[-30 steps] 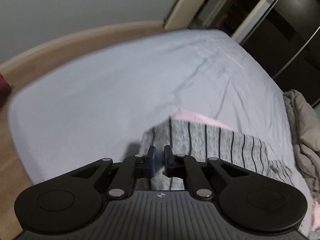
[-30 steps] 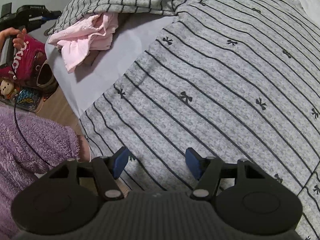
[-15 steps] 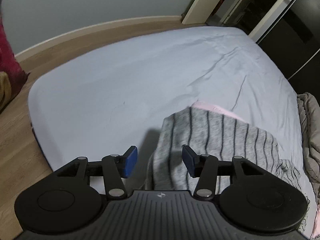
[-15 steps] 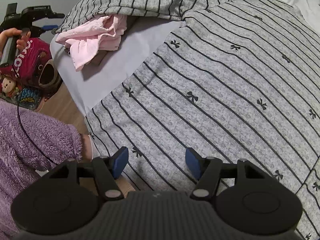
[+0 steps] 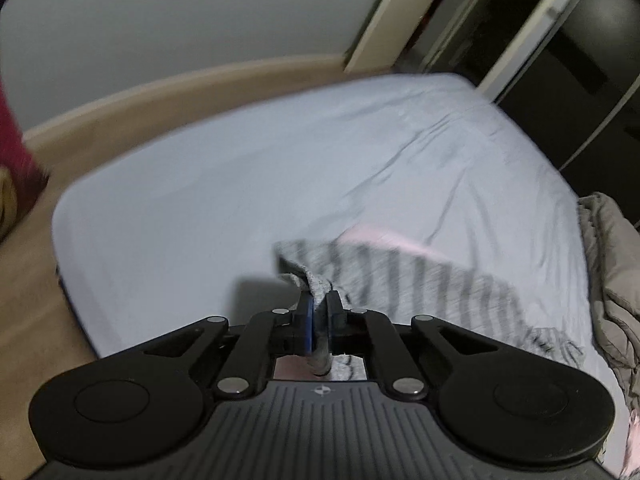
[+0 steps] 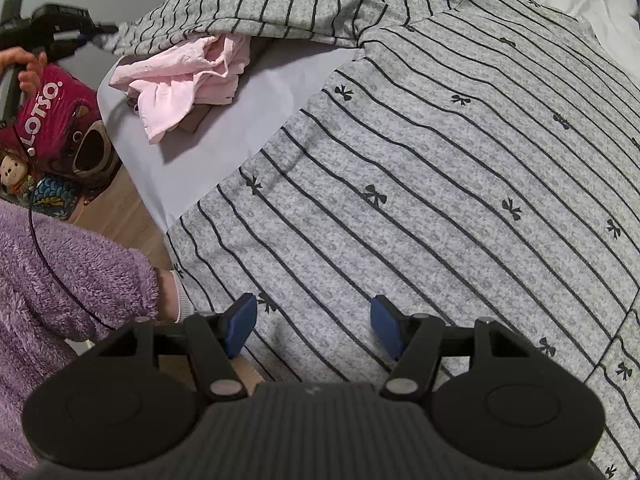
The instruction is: Fold clothes
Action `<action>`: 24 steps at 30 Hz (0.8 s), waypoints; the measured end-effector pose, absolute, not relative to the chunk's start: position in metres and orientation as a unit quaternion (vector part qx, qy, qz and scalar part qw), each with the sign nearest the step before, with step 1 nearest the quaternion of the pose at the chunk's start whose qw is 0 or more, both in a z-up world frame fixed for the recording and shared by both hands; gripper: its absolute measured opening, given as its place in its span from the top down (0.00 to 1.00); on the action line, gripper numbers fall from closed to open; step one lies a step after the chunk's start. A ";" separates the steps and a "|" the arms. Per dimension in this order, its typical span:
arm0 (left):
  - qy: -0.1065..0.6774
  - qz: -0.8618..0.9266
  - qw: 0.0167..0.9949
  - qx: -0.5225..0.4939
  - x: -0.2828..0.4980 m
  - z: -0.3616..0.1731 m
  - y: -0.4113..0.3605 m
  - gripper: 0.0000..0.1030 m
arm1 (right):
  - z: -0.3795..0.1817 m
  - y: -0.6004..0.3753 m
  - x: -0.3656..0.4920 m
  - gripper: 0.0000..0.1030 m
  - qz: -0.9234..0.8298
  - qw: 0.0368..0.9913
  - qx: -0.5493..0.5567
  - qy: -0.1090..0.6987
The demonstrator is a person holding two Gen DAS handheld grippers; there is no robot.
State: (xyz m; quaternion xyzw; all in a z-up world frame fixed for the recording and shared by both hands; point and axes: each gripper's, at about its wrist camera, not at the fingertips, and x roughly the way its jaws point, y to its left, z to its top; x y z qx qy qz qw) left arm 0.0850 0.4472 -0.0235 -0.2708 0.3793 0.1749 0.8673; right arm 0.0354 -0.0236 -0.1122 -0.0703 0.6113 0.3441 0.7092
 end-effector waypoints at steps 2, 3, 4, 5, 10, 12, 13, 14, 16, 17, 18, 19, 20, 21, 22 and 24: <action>0.358 0.161 0.891 -0.228 0.086 -0.004 0.428 0.96 | -0.111 -0.023 0.035 0.36 0.346 0.709 -0.071 0.611; 0.347 0.140 0.903 -0.211 0.087 0.006 0.416 0.96 | -0.111 -0.023 0.035 0.36 0.346 0.709 -0.072 0.610; 0.338 0.115 0.912 -0.204 0.088 0.013 0.405 0.96 | -0.111 -0.022 0.034 0.36 0.346 0.710 -0.072 0.609; 0.329 0.087 0.919 -0.198 0.087 0.020 0.393 0.96 | -0.110 -0.022 0.034 0.36 0.346 0.711 -0.073 0.608; 0.294 -0.037 0.944 -0.142 0.077 0.050 0.326 0.96 | -0.110 -0.024 0.035 0.36 0.340 0.715 -0.079 0.606; 0.282 -0.083 0.948 -0.120 0.071 0.060 0.301 0.96 | -0.109 -0.026 0.036 0.36 0.337 0.716 -0.078 0.606; 0.280 -0.103 0.948 -0.110 0.068 0.063 0.289 0.96 | -0.109 -0.026 0.036 0.36 0.336 0.717 -0.078 0.606; 0.278 -0.123 0.947 -0.099 0.065 0.066 0.277 0.96 | -0.109 -0.027 0.036 0.36 0.334 0.718 -0.079 0.605; 0.278 -0.160 0.944 -0.082 0.059 0.069 0.254 0.96 | -0.109 -0.028 0.036 0.36 0.332 0.720 -0.079 0.604; 0.281 -0.179 0.940 -0.075 0.057 0.069 0.243 0.96 | -0.108 -0.029 0.036 0.36 0.332 0.721 -0.080 0.603; 0.285 -0.196 0.936 -0.068 0.056 0.067 0.232 0.96 | -0.108 -0.030 0.036 0.36 0.330 0.722 -0.080 0.602; 0.289 -0.213 0.931 -0.062 0.053 0.066 0.221 0.96 | -0.107 -0.031 0.036 0.36 0.329 0.724 -0.080 0.601; 0.293 -0.230 0.926 -0.055 0.050 0.064 0.211 0.96 | -0.107 -0.032 0.037 0.36 0.327 0.725 -0.081 0.600; 0.297 -0.248 0.921 -0.050 0.047 0.063 0.201 0.96 | -0.106 -0.033 0.037 0.36 0.325 0.727 -0.081 0.599; 0.303 -0.265 0.914 -0.047 0.044 0.060 0.193 0.96 | -0.106 -0.035 0.037 0.36 0.323 0.729 -0.080 0.599; 0.317 -0.300 0.899 -0.043 0.039 0.052 0.177 0.96 | -0.105 -0.039 0.039 0.36 0.316 0.733 -0.074 0.598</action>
